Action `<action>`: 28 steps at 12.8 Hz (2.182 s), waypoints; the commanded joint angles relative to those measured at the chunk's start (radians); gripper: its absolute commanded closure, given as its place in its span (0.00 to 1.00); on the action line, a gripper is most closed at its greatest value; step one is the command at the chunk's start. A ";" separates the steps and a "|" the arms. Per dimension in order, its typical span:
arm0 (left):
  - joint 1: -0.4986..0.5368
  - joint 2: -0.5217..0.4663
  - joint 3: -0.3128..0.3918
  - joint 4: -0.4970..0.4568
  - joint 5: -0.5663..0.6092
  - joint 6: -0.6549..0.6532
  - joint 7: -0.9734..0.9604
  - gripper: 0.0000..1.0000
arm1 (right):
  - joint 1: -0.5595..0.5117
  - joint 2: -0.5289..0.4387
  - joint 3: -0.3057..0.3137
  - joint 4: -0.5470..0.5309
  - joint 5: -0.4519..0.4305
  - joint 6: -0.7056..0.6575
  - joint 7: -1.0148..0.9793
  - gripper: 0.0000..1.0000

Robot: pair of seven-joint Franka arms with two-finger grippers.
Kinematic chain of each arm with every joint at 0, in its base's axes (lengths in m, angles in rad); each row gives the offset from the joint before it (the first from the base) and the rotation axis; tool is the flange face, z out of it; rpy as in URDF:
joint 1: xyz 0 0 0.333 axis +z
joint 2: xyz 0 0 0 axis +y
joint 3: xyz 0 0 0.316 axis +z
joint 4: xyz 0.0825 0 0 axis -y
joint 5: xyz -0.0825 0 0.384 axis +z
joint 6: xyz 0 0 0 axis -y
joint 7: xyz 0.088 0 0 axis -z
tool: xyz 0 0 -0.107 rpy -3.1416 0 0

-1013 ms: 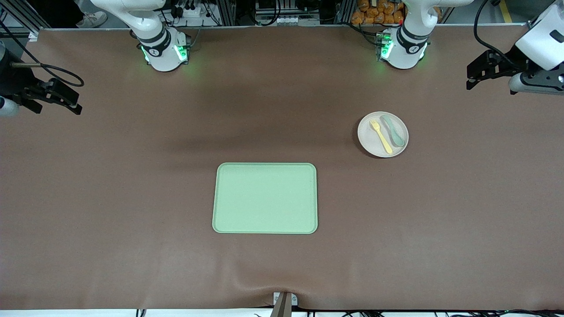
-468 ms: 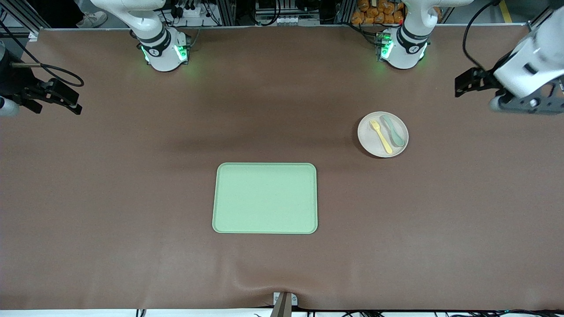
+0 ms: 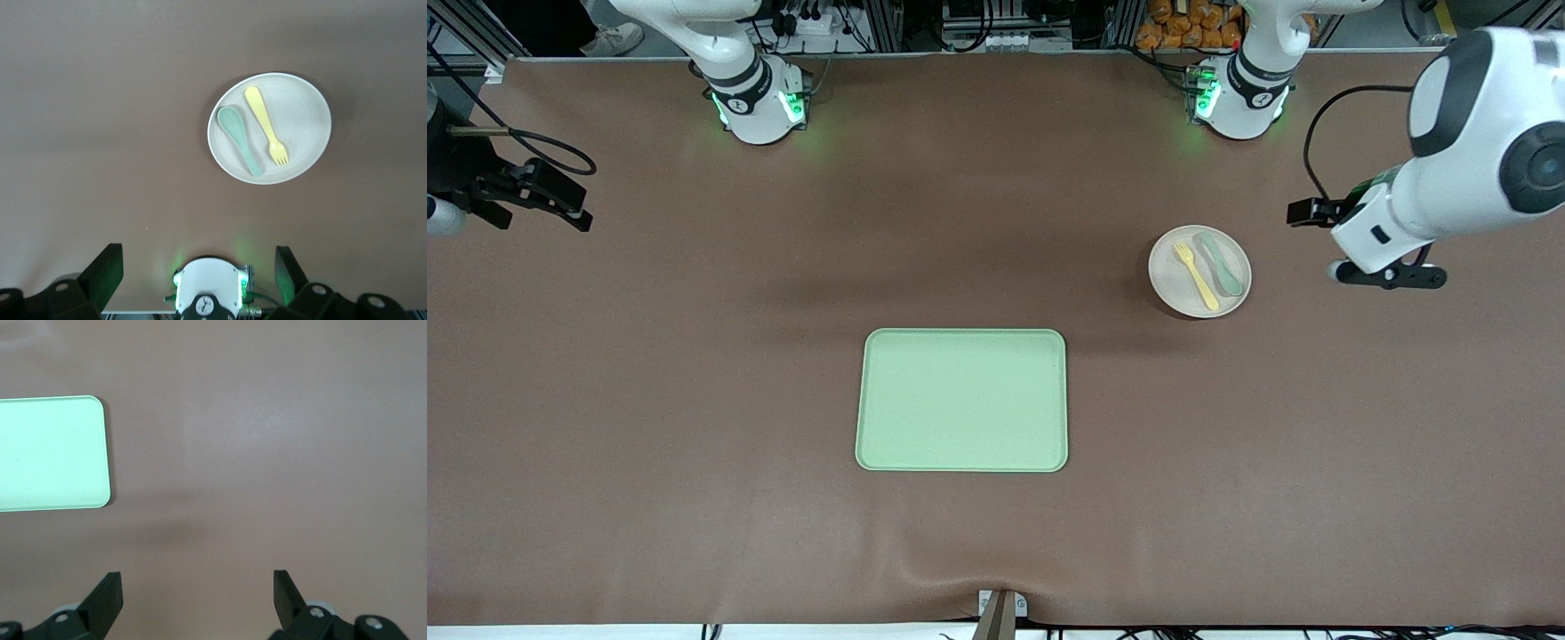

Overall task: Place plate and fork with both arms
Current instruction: 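Move the left gripper toward the white plate's rim, then lower the left gripper and grasp the white plate's rim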

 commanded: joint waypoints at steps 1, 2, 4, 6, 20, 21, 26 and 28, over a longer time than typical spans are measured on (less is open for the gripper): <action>0.005 -0.042 0.000 -0.201 -0.018 0.177 -0.012 0.00 | -0.008 -0.016 0.003 -0.021 0.014 0.004 0.006 0.00; 0.005 -0.041 0.000 -0.276 -0.018 0.271 -0.012 0.00 | -0.008 -0.016 0.001 -0.019 0.014 0.005 0.006 0.00; 0.013 -0.022 0.001 -0.400 -0.018 0.458 -0.014 0.00 | -0.008 -0.011 0.003 -0.019 0.014 0.005 0.006 0.00; 0.051 0.042 0.000 -0.447 -0.016 0.572 -0.014 0.00 | -0.009 -0.011 0.003 -0.019 0.015 0.004 0.006 0.00; 0.060 0.274 -0.002 -0.475 -0.008 0.792 -0.035 0.21 | -0.009 -0.011 0.001 -0.019 0.015 -0.004 0.006 0.00; 0.059 0.275 -0.002 -0.469 -0.008 0.792 -0.038 0.76 | -0.009 -0.011 0.001 -0.019 0.015 -0.004 0.006 0.00; 0.048 0.274 -0.008 -0.456 -0.007 0.787 -0.043 1.00 | -0.015 -0.011 0.001 -0.019 0.014 -0.006 0.006 0.00; 0.048 0.269 -0.010 -0.439 -0.007 0.784 -0.026 1.00 | -0.015 -0.011 0.001 -0.019 0.015 -0.006 0.006 0.00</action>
